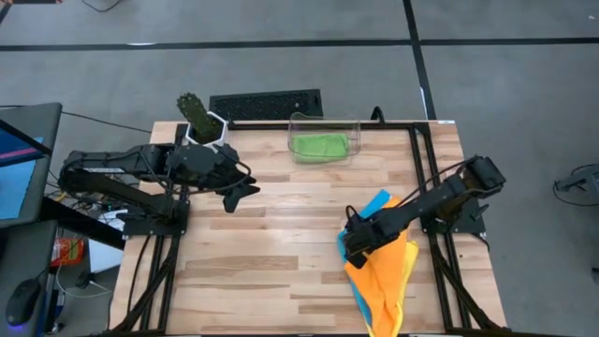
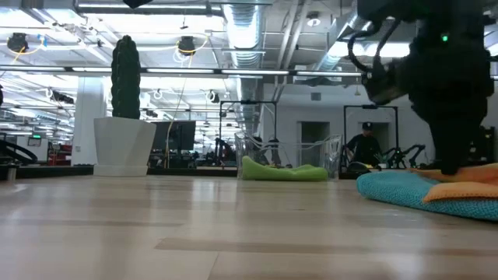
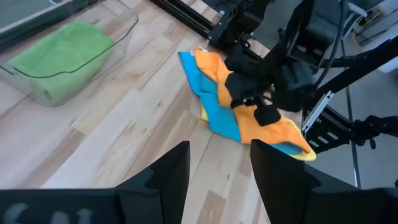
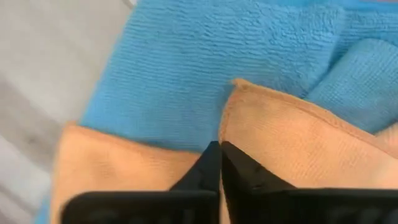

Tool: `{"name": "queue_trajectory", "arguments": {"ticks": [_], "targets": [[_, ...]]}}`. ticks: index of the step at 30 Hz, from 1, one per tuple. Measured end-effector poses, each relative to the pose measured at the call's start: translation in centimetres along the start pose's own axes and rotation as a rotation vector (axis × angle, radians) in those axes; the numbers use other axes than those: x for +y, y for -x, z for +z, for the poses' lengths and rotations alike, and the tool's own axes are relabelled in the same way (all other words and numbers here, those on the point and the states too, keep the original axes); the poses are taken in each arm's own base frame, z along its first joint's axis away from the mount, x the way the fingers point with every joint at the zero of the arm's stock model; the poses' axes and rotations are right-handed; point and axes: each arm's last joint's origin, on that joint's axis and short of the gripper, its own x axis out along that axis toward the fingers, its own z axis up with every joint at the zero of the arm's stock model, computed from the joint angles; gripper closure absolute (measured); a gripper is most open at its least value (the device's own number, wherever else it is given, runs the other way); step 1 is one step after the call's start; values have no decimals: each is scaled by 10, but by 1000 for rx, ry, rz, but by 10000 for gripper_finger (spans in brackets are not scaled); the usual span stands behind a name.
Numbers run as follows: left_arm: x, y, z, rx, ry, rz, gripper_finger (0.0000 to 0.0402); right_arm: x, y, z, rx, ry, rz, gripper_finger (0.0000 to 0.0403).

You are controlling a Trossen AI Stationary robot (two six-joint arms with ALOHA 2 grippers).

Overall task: Fold microfiber towels
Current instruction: Fold the orange towel

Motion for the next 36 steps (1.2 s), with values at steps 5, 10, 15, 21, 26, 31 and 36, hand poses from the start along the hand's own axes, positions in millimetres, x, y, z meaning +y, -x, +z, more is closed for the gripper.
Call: {"name": "queue_trajectory", "arguments": {"ticks": [5, 10, 15, 21, 26, 31, 36], "targets": [[1, 0, 0, -11, 1, 20, 239, -8, 24, -3, -25, -22, 61, 384], [-3, -8, 3, -30, -2, 6, 239, -9, 72, -8, -118, -13, 229, 395], [-15, -38, 10, -61, -88, -86, 239, -4, 115, -19, -237, 32, 407, 389], [-31, -111, 9, -41, -204, -238, 239, 12, 140, -33, -323, 112, 570, 397], [-38, -174, -4, 12, -280, -436, 239, 19, 149, -46, -325, 142, 601, 387], [-34, -219, -28, 124, -320, -541, 239, 20, 153, -54, -336, 83, 612, 394], [-30, -253, -56, 186, -451, -546, 239, 18, 155, -54, -371, 70, 607, 386]]}}
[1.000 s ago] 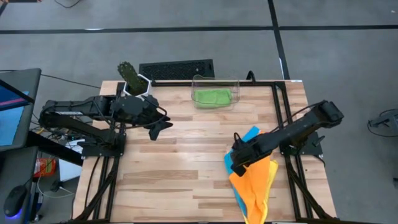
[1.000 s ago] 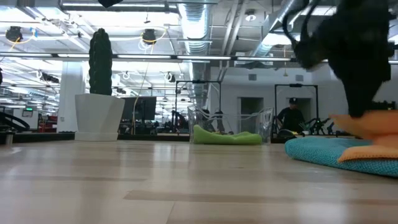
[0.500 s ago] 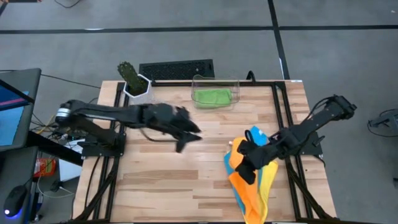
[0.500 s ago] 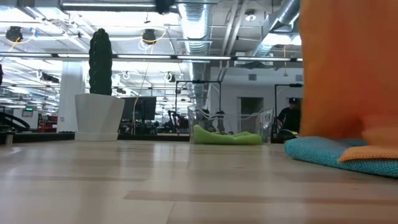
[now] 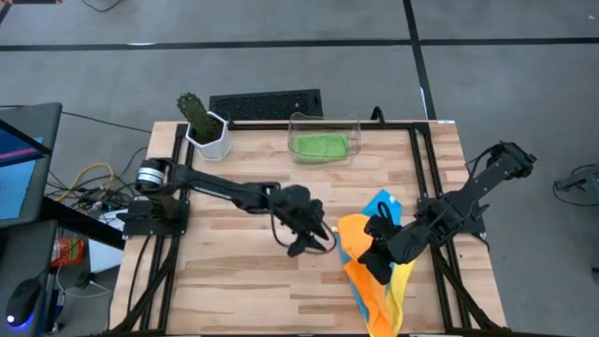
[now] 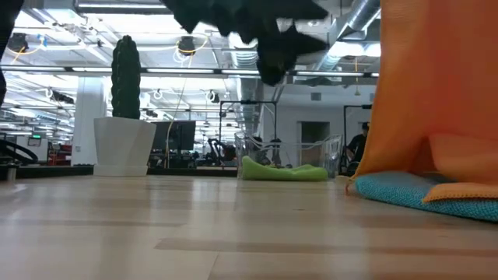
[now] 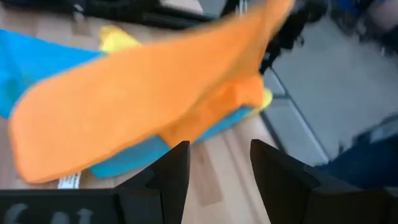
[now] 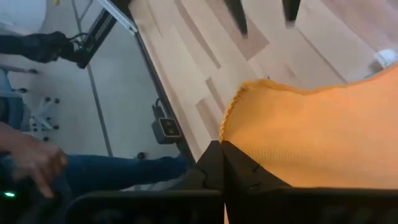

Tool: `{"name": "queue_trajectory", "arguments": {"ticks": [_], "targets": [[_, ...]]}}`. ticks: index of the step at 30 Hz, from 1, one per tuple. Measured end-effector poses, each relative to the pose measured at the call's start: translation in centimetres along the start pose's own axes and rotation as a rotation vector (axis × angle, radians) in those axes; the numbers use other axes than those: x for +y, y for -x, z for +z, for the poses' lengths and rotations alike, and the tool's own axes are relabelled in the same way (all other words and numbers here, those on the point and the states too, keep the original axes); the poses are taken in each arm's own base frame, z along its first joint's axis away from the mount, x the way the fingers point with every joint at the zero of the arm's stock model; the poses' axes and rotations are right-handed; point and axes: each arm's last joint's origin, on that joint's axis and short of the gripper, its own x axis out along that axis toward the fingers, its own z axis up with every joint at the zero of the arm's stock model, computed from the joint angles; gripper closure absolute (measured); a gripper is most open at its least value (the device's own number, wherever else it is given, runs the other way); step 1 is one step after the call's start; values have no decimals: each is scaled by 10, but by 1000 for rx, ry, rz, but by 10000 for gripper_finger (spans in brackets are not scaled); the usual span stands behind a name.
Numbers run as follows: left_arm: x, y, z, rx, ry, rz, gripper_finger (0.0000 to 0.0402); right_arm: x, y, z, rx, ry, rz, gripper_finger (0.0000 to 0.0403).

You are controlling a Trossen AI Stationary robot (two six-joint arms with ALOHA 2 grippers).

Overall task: Fold microfiber towels
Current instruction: Fold the orange towel

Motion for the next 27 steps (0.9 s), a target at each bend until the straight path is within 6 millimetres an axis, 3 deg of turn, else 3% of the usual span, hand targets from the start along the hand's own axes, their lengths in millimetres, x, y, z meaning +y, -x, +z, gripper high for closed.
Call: {"name": "queue_trajectory", "arguments": {"ticks": [7, 12, 17, 27], "targets": [[8, -32, -24, 41, -46, 16, 239, -3, 4, 13, -50, -22, 22, 390], [11, -43, -32, 27, -61, 119, 239, 0, 7, 23, -108, -15, 83, 384], [14, -44, -31, -6, -101, 294, 239, 1, 9, 25, -110, -9, 102, 385], [13, -34, -44, 191, -83, 307, 239, 3, 11, 21, -95, 10, 115, 383]]}}
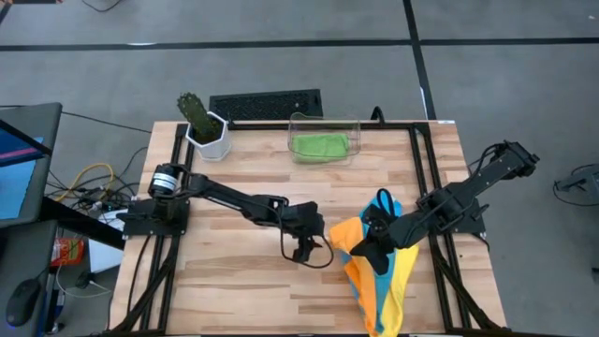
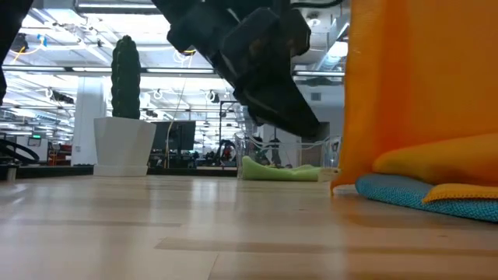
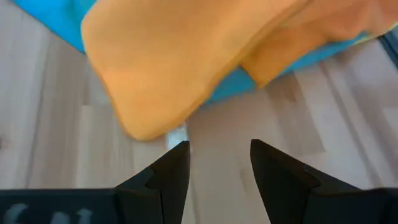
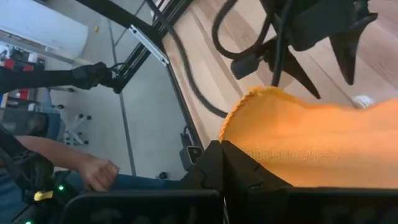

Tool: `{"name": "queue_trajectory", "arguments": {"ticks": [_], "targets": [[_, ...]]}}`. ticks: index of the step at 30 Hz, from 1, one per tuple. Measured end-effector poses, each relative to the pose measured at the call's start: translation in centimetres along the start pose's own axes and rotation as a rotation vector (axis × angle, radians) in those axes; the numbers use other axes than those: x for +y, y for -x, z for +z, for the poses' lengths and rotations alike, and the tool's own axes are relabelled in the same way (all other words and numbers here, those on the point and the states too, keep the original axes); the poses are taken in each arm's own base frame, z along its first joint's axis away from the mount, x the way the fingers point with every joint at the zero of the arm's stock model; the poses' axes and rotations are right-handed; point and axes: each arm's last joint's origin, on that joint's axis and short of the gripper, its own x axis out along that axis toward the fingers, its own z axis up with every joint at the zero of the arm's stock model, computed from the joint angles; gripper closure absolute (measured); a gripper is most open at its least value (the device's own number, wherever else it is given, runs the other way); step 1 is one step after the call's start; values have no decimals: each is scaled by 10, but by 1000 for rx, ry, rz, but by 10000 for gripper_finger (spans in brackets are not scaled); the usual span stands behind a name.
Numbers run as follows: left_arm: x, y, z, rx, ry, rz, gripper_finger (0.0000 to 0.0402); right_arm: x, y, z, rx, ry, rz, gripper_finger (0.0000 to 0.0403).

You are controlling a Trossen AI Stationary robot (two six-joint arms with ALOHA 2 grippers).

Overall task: Fold microfiber towels
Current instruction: Fold the orange towel

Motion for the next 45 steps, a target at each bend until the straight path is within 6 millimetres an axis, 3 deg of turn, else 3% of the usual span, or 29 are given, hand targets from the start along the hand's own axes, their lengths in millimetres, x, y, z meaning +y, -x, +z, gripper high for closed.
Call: {"name": "queue_trajectory", "arguments": {"ticks": [9, 17, 26, 30, 37, 45], "targets": [[1, -3, 10, -123, -100, 75, 239, 0, 0, -1, 4, 5, 3, 386], [3, -25, -9, -40, -62, 65, 239, 0, 0, -1, 5, 7, 2, 387], [4, -30, 0, -170, -139, 115, 239, 0, 0, 0, 4, 14, 2, 381], [5, -41, -8, -161, -126, 117, 239, 0, 0, 0, 4, 10, 2, 387], [7, -43, -16, -97, -125, 156, 239, 0, 0, 0, 4, 7, 3, 380], [10, -53, -13, -212, -132, 184, 239, 2, 0, 0, -5, -4, 22, 387]]}}
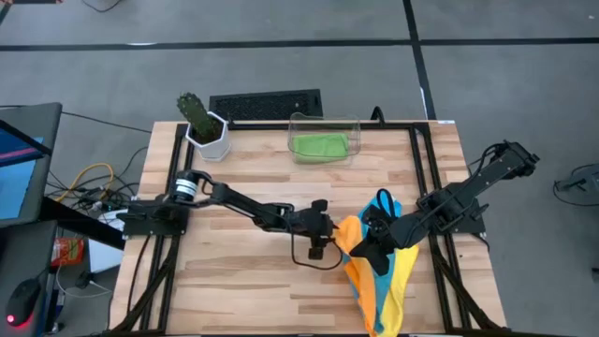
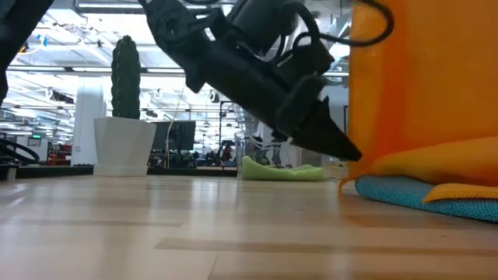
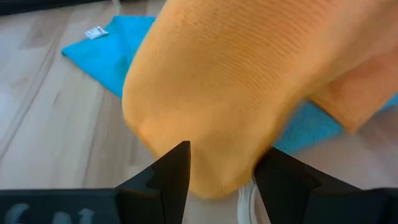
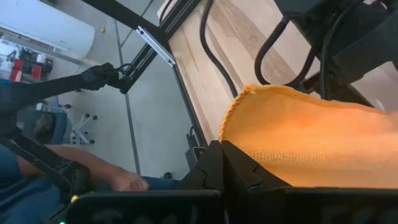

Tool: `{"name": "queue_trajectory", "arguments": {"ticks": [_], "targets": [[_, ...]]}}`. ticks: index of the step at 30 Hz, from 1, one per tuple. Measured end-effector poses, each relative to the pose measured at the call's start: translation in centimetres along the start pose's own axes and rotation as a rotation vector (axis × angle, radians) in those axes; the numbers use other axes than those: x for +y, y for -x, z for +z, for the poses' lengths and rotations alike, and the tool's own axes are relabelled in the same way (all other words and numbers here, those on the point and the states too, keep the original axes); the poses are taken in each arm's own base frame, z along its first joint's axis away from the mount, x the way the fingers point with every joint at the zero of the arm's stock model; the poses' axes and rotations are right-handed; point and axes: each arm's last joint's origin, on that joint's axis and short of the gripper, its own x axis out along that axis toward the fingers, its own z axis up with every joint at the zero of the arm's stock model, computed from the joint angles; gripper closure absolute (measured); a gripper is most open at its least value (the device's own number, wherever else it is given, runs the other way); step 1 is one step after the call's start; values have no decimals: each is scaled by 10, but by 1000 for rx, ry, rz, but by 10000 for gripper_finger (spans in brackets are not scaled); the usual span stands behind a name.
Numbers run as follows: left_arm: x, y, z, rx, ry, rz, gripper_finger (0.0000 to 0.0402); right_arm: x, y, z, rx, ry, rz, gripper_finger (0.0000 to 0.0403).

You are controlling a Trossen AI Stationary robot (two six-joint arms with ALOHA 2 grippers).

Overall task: Fold microfiber towels
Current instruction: Fold the orange towel

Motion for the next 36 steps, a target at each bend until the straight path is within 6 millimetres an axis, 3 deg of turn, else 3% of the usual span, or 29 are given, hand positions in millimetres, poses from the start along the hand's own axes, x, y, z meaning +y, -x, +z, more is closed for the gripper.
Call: {"name": "queue_trajectory", "arguments": {"ticks": [6, 9, 14, 17, 22, 26, 31, 36], "targets": [[-1, -6, -13, 96, 68, 41, 250, 1, 0, 0, -4, -1, 7, 381], [3, -6, -15, 125, 78, 83, 287, 2, 0, 1, -9, 9, 15, 386], [4, -5, -19, 164, 110, 91, 385, 3, 0, 1, -15, 13, 25, 387], [4, 6, -17, 245, 135, 91, 394, 2, 0, 1, -15, 25, 24, 381], [6, 50, 4, 402, 125, 111, 399, -2, -1, 7, -30, 69, 1, 386], [4, 100, 30, 463, 74, 166, 401, -7, -3, 17, -77, 127, -31, 389], [11, 167, 55, 485, 64, 267, 401, -16, -4, 42, -169, 216, -51, 396], [24, 235, 75, 402, 125, 398, 401, -20, 4, 73, -288, 327, -63, 397]]}}
